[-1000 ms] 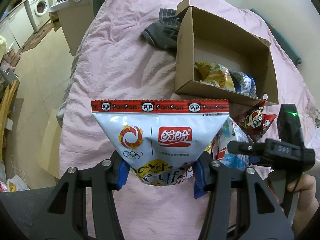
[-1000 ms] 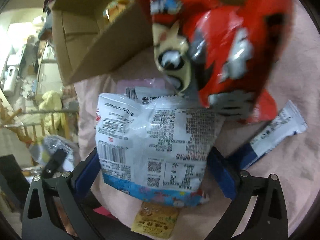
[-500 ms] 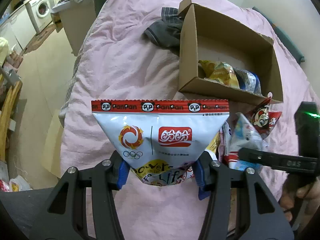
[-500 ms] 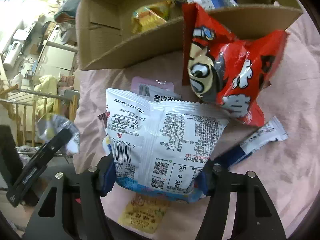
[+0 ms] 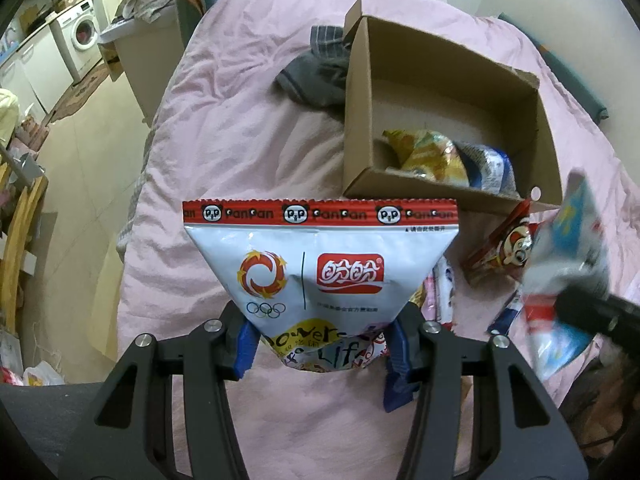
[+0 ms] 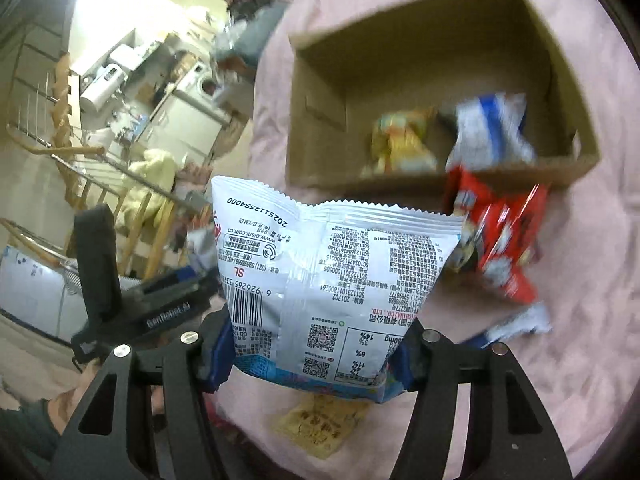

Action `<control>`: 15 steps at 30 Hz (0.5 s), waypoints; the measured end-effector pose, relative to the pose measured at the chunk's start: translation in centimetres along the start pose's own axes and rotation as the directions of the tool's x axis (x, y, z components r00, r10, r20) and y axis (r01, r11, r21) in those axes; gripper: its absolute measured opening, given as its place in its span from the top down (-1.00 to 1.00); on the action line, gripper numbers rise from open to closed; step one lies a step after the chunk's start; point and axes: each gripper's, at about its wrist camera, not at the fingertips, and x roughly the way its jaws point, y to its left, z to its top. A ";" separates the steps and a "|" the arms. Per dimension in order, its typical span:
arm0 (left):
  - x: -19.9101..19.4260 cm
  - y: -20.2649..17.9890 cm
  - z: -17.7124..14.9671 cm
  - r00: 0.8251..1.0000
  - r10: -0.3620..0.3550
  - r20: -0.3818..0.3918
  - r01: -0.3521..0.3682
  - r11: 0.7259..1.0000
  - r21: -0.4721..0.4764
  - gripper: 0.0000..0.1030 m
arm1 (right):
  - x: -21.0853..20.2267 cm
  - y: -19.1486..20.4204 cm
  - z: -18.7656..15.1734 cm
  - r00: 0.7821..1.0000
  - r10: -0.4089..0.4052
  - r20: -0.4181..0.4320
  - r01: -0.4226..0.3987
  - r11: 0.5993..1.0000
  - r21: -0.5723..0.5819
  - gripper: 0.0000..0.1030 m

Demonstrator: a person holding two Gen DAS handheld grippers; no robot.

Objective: Organize snacks
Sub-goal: 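Carry the Dowels bag with the left gripper while the right gripper carries the white bag over the box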

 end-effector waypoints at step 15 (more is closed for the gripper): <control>-3.0 -2.2 5.4 0.994 -0.031 0.108 0.028 0.999 0.035 0.05 | -5.9 0.1 6.2 0.937 -0.172 0.303 0.187 0.982 -0.022 -0.24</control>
